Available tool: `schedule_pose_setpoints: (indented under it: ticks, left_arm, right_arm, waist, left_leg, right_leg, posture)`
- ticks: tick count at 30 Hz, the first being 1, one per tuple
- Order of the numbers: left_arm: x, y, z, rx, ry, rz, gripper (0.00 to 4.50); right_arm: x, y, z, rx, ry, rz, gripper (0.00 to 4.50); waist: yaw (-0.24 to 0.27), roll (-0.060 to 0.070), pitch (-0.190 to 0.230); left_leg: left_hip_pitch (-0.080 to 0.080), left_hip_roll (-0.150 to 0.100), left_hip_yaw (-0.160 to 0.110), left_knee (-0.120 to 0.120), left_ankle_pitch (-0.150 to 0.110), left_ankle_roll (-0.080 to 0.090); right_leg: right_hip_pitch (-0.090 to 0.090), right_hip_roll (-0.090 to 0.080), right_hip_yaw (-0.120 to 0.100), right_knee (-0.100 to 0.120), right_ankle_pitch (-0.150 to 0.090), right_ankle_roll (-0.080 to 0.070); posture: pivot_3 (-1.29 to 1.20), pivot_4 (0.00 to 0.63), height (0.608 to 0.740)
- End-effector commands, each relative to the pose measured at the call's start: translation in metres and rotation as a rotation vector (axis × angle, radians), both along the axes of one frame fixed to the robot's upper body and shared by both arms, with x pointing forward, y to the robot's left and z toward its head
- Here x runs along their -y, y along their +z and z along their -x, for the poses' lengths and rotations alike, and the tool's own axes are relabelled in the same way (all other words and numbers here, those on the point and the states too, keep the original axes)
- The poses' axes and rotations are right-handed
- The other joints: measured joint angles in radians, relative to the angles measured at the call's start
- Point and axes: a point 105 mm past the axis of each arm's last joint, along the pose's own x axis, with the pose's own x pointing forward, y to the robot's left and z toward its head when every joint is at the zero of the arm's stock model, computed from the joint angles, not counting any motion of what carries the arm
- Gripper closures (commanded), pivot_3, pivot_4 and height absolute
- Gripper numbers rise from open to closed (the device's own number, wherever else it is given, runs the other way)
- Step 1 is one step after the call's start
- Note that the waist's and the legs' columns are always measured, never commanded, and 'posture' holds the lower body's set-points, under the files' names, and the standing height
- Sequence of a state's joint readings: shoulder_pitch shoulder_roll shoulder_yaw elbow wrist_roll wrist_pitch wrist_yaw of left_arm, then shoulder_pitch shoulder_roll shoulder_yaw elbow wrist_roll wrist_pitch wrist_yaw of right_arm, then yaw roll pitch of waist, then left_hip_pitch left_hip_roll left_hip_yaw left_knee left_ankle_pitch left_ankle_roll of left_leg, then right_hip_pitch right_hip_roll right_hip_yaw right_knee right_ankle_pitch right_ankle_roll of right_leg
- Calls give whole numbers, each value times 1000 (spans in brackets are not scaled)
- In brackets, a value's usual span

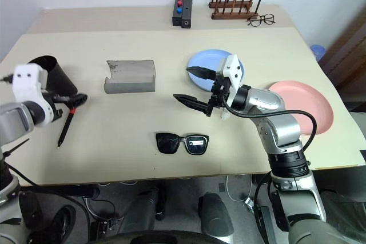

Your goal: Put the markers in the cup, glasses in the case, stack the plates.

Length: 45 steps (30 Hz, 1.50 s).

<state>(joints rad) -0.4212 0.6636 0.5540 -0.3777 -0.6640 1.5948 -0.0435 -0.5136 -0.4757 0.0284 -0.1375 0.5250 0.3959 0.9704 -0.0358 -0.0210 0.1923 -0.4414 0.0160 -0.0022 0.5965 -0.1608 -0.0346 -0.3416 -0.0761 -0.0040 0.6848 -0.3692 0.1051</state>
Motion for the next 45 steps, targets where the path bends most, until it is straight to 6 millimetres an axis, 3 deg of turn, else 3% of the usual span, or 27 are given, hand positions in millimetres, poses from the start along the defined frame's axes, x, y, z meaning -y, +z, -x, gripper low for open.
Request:
schedule_pose_setpoints:
  ticks: [1,5,14,20,23,30,37,40,43,45]
  left_arm:
    - [-23,-10,4,-56,71,52,40]
    - [-25,-27,-7,-134,15,17,40]
    - [-24,-34,-34,-124,-15,6,40]
    - [-6,-44,-33,-217,-137,-5,40]
    - [-4,-49,-27,-245,-153,2,975]
    - [-4,-48,-23,-235,-147,-5,4389]
    - [24,-25,-13,-162,-320,28,4452]
    - [41,-1,-18,17,-435,-17,4452]
    - [60,44,-32,324,-509,-105,4452]
    - [58,78,-45,522,-471,-117,4452]
  right_arm:
    - [5,12,12,3,82,3,0]
    - [9,2,22,-29,146,70,0]
    - [4,-3,26,-33,115,51,0]
    - [3,-4,25,-29,93,49,0]
    - [4,-3,23,-25,78,47,0]
    - [4,-5,21,-23,69,51,0]
    - [4,-6,18,-19,65,51,0]
    - [5,-6,17,-15,65,50,0]
    - [4,-7,16,-14,65,49,0]
    - [3,-7,15,-14,67,46,0]
  waist:
    - [1,0,0]
    - [16,-1,0]
    - [26,-1,0]
    - [26,0,0]
    - [25,0,0]
    - [26,0,0]
    - [24,0,0]
    - [23,-1,1]
    - [27,-1,1]
    - [29,-1,1]
  left_leg:
    - [0,0,0,0,0,0]
    - [0,0,0,0,0,0]
    - [-1,0,0,-1,-2,-3]
    - [-1,0,0,-1,-1,-2]
    - [0,-1,0,-1,-1,-2]
    - [-1,0,0,-1,-1,-1]
    - [-1,0,0,-2,-1,-1]
    - [-1,0,0,-2,-1,-1]
    - [-2,0,0,-2,-1,-2]
    - [-2,0,0,-2,-1,-2]
  right_leg:
    - [0,0,0,0,0,0]
    - [0,-1,0,-1,0,0]
    - [0,-5,0,-3,0,-1]
    - [0,-5,0,-3,0,-1]
    - [0,-5,0,-3,0,-1]
    - [0,-6,0,-3,0,-1]
    - [0,-6,0,-4,0,-1]
    - [-1,-6,0,-4,0,-1]
    - [-1,-6,0,-5,0,-1]
    - [0,-6,0,-5,1,-2]
  posture:
    - [0,150,740]
    - [0,150,740]
    - [0,150,740]
    - [0,150,740]
    - [0,150,740]
    - [0,150,740]
    - [0,150,740]
    - [0,150,740]
    - [0,150,740]
    - [0,150,740]
